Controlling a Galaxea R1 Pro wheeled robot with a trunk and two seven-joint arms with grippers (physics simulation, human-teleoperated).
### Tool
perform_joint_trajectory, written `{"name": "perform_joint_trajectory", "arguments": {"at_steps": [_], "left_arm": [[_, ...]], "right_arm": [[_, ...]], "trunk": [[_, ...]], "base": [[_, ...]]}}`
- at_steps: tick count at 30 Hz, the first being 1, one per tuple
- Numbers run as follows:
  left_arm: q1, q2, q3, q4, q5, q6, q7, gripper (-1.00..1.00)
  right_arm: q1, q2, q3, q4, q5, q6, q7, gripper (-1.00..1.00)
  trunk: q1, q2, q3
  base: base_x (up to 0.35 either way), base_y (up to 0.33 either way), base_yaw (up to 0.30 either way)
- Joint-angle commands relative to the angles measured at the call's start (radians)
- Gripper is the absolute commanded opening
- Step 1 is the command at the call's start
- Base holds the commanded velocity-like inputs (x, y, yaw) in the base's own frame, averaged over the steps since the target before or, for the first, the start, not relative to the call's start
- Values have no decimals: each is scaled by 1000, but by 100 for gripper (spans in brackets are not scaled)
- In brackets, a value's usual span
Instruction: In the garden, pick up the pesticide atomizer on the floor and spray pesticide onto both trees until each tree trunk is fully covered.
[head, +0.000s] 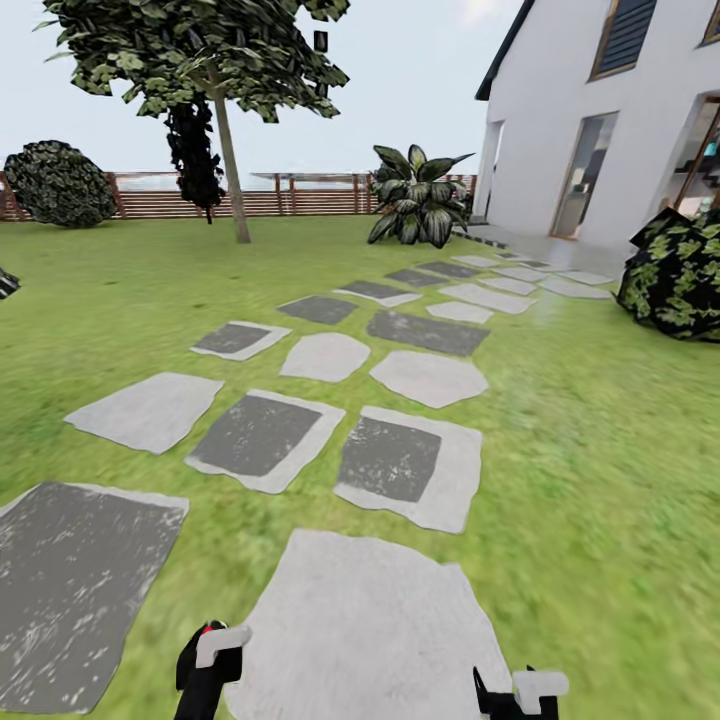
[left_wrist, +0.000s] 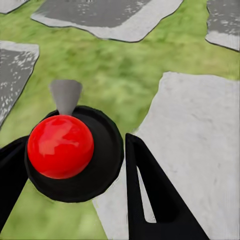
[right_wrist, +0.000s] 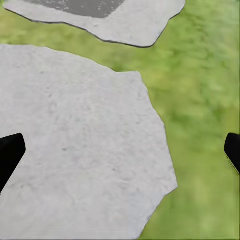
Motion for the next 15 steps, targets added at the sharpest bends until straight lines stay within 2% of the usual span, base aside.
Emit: {"name": "perform_joint_trajectory", "arguments": {"at_steps": [1,15], "left_arm": [[-1,-1,7,1,-9,-3,2,-100],[-1,0,7,1,-9,-3,2,-100]], "right_arm": [[0,0,0,1,0,-3,0,100],[0,0,0,2,1,-3,0,100]], "trunk": [[0,0,-1],[0,0,-1]], "base": [[330,-111,180],[330,-111,226]]}}
